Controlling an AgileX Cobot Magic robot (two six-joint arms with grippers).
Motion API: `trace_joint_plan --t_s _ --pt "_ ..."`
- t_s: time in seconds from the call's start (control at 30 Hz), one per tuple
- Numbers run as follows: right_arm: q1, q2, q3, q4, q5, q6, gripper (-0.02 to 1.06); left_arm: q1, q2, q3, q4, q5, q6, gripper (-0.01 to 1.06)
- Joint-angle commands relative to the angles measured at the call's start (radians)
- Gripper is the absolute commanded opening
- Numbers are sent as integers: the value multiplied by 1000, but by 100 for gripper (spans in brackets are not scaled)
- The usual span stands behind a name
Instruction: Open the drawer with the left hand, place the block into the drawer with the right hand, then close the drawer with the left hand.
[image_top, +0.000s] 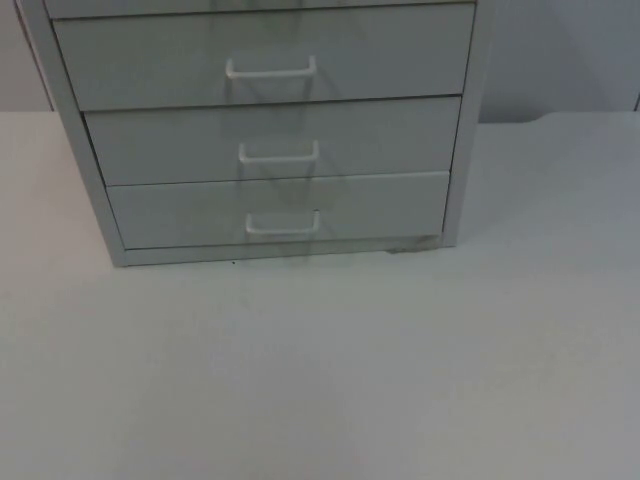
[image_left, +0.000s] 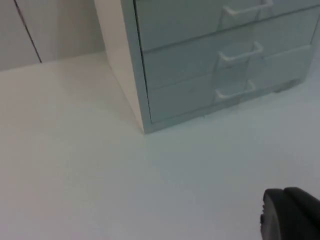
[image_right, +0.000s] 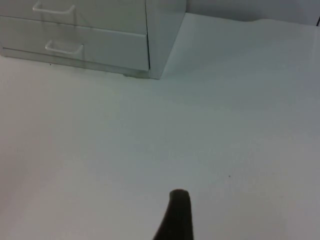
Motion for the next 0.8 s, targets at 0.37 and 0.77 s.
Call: trace_joint_plan --t_s 0.37,0.77 --pt "-3 -3 6 0 -15 -11 68 2 -4 11 138 22 -175 0" --pt "-3 -3 6 0 -15 -11 68 2 -4 11 166 22 -208 0"
